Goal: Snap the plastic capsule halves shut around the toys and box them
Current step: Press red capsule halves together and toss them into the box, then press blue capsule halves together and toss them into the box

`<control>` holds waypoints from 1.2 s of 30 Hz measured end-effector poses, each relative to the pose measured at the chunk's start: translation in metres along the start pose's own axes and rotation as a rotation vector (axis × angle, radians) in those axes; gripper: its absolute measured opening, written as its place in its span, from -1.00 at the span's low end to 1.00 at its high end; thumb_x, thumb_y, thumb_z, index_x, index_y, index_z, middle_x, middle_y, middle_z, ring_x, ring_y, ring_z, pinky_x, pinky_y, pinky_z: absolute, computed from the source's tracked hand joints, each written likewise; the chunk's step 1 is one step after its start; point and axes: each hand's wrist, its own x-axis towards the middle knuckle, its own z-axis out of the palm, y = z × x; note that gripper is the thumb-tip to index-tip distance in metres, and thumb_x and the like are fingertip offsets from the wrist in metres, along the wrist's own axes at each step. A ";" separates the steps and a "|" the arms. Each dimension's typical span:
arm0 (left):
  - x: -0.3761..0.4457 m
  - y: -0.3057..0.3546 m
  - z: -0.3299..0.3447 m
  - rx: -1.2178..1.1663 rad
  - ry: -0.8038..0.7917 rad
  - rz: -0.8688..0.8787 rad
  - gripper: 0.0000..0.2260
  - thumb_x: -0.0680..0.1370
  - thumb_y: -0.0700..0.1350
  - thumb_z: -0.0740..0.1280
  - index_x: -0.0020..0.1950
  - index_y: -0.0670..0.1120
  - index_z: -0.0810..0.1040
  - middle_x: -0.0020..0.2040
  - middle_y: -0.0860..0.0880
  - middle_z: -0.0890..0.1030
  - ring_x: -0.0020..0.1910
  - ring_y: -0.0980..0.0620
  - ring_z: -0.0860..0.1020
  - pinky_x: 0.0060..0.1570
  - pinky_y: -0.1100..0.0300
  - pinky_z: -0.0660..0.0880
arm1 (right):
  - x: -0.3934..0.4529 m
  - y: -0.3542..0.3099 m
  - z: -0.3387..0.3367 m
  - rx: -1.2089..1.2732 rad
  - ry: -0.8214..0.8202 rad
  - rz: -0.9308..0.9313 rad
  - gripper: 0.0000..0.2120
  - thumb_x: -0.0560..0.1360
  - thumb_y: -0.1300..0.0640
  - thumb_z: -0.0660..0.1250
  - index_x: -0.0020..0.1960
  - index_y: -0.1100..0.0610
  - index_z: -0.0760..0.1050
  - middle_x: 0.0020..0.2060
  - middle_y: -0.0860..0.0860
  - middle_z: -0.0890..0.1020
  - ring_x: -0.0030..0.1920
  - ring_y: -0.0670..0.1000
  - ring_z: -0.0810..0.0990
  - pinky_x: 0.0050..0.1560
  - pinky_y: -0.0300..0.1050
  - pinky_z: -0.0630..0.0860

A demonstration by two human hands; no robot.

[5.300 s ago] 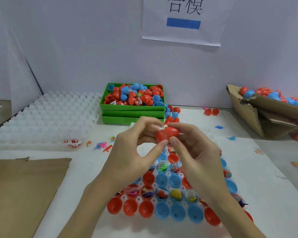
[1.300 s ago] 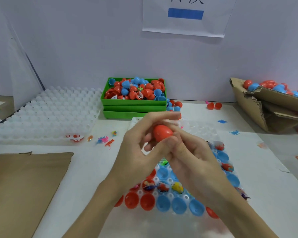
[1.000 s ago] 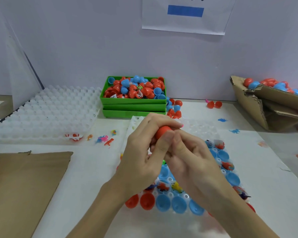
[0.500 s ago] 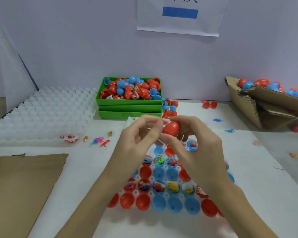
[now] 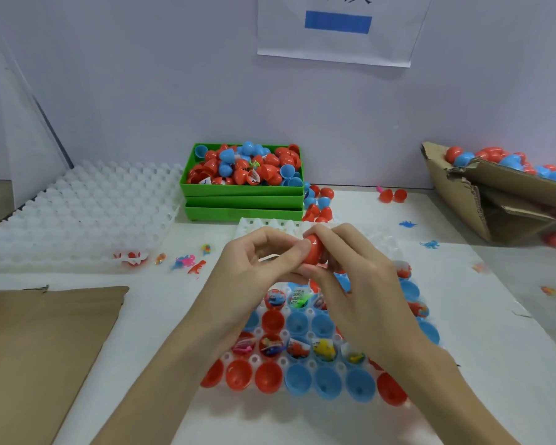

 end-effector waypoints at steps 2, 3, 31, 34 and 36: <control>0.001 -0.001 0.000 0.056 0.021 0.007 -0.69 0.53 0.02 0.46 0.05 -0.23 0.68 -0.04 -0.20 0.73 -0.10 -0.10 0.73 -0.03 0.16 0.65 | 0.000 -0.001 0.000 0.045 -0.028 0.018 -0.66 0.62 0.02 0.32 0.31 0.18 0.55 0.00 -0.03 0.55 -0.08 -0.02 0.54 -0.02 -0.18 0.53; 0.001 -0.001 0.001 0.095 0.034 0.007 -0.68 0.58 0.06 0.40 0.03 -0.22 0.69 -0.08 -0.18 0.74 -0.13 -0.09 0.73 -0.08 0.18 0.65 | -0.001 -0.001 0.000 0.066 -0.043 0.038 -0.64 0.62 -0.02 0.31 0.33 0.15 0.55 0.00 -0.07 0.53 -0.07 -0.06 0.53 -0.01 -0.25 0.51; 0.004 0.000 -0.011 0.504 0.232 0.225 -0.62 0.70 0.09 0.13 -0.09 0.02 0.68 -0.16 0.12 0.71 -0.40 0.06 0.58 -0.35 0.37 0.46 | 0.020 0.068 -0.031 0.050 -0.148 0.413 -0.82 0.61 0.17 0.40 0.01 -0.09 0.69 -0.06 -0.22 0.67 -0.07 -0.20 0.60 -0.14 -0.40 0.49; 0.005 -0.004 -0.013 0.602 0.234 0.169 -0.66 0.64 0.20 0.12 0.02 0.15 0.67 -0.16 0.23 0.68 -0.32 0.11 0.62 -0.30 0.36 0.47 | 0.014 0.051 -0.019 0.006 -0.347 0.282 -0.76 0.63 0.15 0.38 0.06 -0.20 0.69 0.01 -0.23 0.59 0.02 -0.21 0.52 -0.08 -0.44 0.42; 0.005 -0.007 -0.015 0.646 0.237 0.151 -0.69 0.64 0.21 0.15 0.04 0.18 0.66 -0.17 0.25 0.66 -0.29 0.16 0.62 -0.26 0.31 0.49 | 0.015 0.043 -0.012 -0.087 -0.467 0.181 -0.66 0.66 0.20 0.33 0.18 -0.25 0.66 0.05 -0.20 0.52 0.06 -0.17 0.43 -0.02 -0.41 0.39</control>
